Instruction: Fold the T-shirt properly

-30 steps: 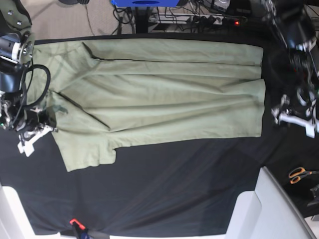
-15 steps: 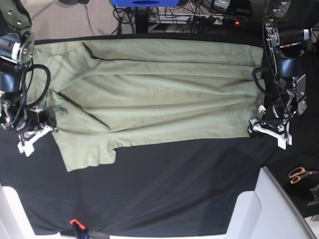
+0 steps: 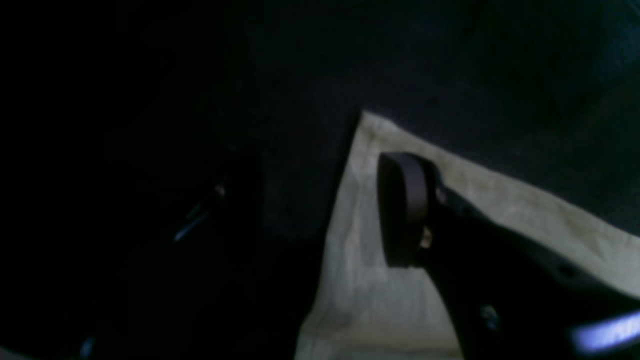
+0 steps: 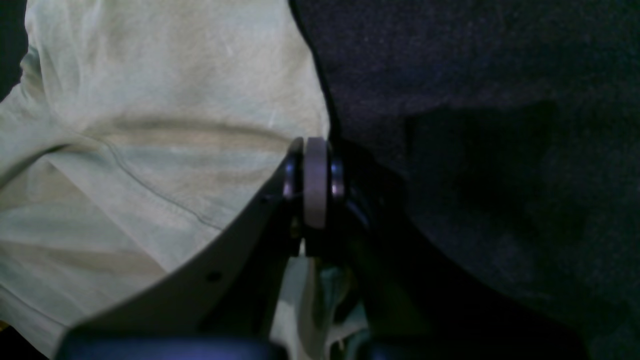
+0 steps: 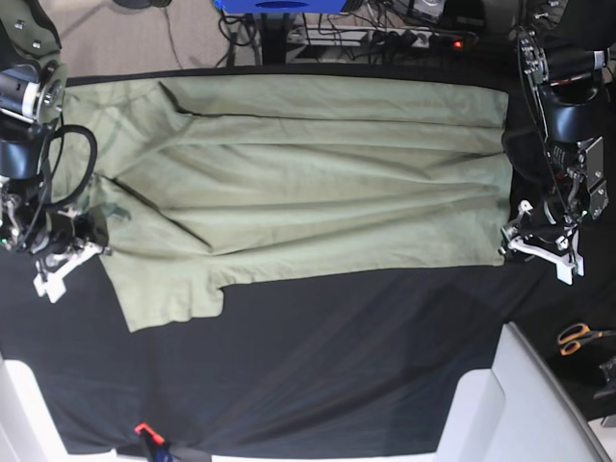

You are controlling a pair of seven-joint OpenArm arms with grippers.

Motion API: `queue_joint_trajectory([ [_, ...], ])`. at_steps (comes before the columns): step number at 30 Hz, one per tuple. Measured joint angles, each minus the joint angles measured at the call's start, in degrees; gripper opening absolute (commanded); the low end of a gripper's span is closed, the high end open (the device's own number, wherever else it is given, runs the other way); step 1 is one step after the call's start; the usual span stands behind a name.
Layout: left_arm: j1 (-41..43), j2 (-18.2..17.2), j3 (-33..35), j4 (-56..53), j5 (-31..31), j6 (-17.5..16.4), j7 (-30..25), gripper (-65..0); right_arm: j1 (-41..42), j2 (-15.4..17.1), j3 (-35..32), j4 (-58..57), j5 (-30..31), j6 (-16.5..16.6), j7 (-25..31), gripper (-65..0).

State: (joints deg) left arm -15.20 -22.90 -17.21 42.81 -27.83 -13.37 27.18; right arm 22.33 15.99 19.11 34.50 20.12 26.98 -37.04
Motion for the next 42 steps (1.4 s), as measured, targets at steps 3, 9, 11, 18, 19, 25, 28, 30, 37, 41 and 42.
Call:
queue_joint_trajectory([
  [3,-0.5,-0.04,0.0,-2.38,-0.22,-0.11,-0.48,-29.8,0.0,0.0,0.0,0.0,0.0,0.0,0.0,-65.0],
  [9,-3.63,1.55,-0.22,-7.39,6.51,0.5,-4.66,-29.8,0.02,0.02,0.0,-0.02,0.0,0.0,0.0,-65.0],
  [11,-3.85,2.54,-0.22,-7.98,6.82,0.07,-6.51,-29.8,0.02,-0.07,0.0,-0.02,-0.02,0.0,0.02,-65.0],
  [18,-5.16,3.91,-0.22,-8.31,6.84,0.07,-6.03,-29.8,0.02,-0.02,0.0,-0.02,0.0,0.0,0.02,-65.0],
  [19,-5.35,4.35,-0.26,-8.31,6.91,0.2,-6.25,-29.8,0.0,0.02,0.0,-0.02,0.02,0.02,0.02,-65.0],
  [25,-7.06,5.35,-0.22,-10.71,6.62,-0.15,-7.06,-30.8,0.0,0.02,0.0,0.0,0.0,0.02,0.02,-65.0],
  [28,-7.06,5.25,-0.22,-11.45,6.58,-0.59,-8.5,-31.1,0.0,0.0,0.0,0.0,-0.02,-0.02,0.02,-65.0],
  [30,-7.19,5.22,-0.24,-12.83,6.6,-0.79,-10.75,-35.9,0.02,0.0,0.0,0.0,-0.02,0.0,0.02,-65.0],
  [37,-7.23,4.61,-0.26,-16.22,6.43,-0.72,-14.91,-65.0,0.02,0.0,0.0,0.0,0.0,0.0,0.02,-65.0],
  [41,-7.21,4.63,-0.28,-16.57,6.43,-0.79,-15.85,-65.0,0.02,0.0,0.0,0.0,-0.02,0.0,0.02,-65.0],
  [42,-7.21,4.63,-0.28,-16.46,6.43,-0.81,-15.85,-65.0,0.02,0.0,0.0,0.0,-0.02,0.0,0.02,-65.0],
])
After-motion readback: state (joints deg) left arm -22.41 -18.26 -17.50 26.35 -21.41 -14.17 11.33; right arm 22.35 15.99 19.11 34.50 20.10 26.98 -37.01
